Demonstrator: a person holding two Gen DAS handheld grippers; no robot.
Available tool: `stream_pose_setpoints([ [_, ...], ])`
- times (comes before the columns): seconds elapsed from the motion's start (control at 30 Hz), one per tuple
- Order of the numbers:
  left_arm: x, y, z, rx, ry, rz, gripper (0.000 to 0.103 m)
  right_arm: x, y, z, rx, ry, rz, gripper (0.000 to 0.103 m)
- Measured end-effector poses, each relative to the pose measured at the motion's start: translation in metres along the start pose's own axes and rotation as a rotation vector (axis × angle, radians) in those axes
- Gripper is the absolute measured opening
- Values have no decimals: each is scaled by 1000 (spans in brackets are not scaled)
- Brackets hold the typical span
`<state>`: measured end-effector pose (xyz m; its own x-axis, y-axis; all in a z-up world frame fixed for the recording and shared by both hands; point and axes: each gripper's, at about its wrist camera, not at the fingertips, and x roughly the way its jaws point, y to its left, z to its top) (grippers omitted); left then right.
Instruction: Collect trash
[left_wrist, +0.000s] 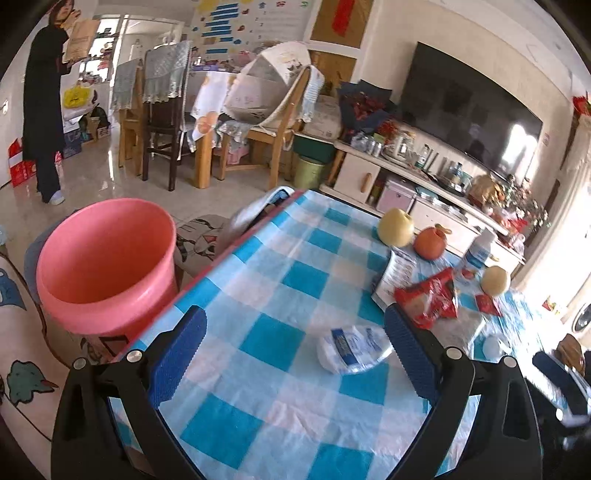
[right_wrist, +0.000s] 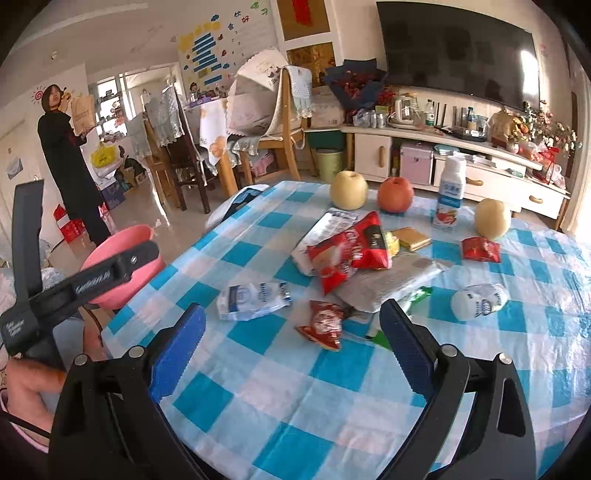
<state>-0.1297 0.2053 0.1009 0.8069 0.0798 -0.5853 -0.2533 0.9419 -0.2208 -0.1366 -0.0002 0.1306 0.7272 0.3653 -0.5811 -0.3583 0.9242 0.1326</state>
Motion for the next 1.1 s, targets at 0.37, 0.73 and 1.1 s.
stream_pose_setpoints([
  [0.37,-6,-23,-12,68,24,19,96,-16,-31,4,17,-37,-38,96],
  [0.73,-10,-52,-23,141,30,8,96,-23,-49,7,8,-57,-77,96],
  [1.1,-9,-80,-38,184,51,-53,96,-27,-77,9,14,-61,-133,96],
])
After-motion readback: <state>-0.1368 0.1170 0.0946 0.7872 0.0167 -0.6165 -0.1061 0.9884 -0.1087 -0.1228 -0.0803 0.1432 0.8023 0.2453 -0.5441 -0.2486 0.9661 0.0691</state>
